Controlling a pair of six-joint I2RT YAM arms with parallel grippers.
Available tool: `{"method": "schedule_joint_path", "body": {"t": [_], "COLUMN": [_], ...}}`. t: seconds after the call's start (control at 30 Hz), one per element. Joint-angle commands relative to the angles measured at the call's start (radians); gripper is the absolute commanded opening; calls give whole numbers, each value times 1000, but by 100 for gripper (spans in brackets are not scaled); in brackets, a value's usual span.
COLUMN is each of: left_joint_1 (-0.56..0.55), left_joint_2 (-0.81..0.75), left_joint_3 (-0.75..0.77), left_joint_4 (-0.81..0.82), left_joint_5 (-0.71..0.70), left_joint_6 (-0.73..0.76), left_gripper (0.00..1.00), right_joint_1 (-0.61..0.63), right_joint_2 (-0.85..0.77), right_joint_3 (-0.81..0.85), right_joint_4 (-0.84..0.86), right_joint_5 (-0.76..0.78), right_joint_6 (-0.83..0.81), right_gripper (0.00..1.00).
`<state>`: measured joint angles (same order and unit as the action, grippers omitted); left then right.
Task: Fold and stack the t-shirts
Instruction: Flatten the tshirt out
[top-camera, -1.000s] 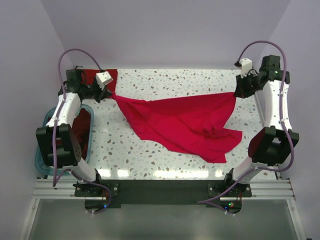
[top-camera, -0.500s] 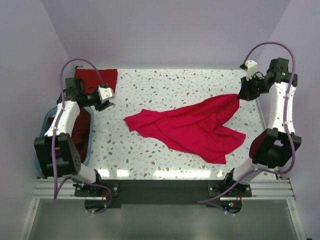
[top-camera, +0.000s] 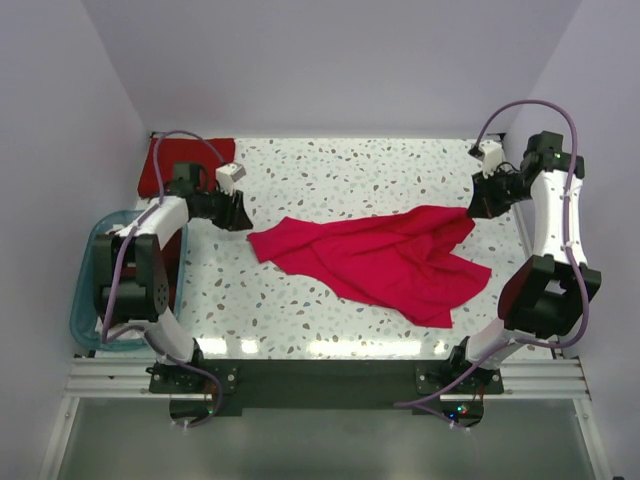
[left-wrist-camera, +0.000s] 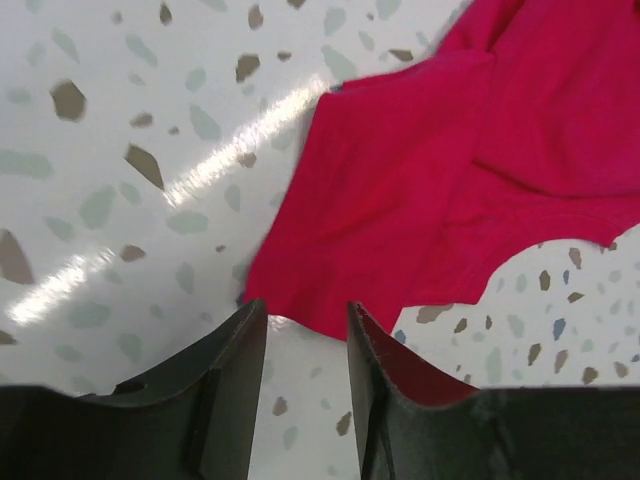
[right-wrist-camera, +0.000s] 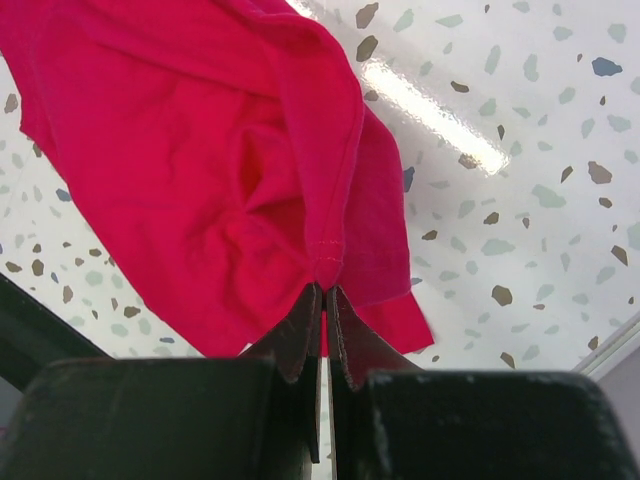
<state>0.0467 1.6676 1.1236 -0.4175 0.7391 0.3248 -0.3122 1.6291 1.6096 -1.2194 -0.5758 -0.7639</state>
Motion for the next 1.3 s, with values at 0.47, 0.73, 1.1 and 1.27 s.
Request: {"method": "schedule_joint_path", "body": {"t": [0.47,0.73,1.1,1.27], "left_joint_1": [-36,-34,-36,-33], "left_joint_2": [182,233,276,248], "left_joint_3": [-16,-22,-36,31], "left_joint_4": [-4,98,111,92], "left_joint_5": [-325,-215,-213,-227], "left_joint_6": [-563,-647,-673,-632], "left_gripper": [46,43,28,0], "right_joint_1": [2,2,2,2], "right_joint_2": [-34,-32,-25,-17], "right_joint_3": [4,16,29,42], "right_joint_4": [1,-2,3,20], "right_joint_5": [-13,1,4,-6], "right_joint_6": [-9,-11,-5,14], "right_gripper": [0,0,0,0]}}
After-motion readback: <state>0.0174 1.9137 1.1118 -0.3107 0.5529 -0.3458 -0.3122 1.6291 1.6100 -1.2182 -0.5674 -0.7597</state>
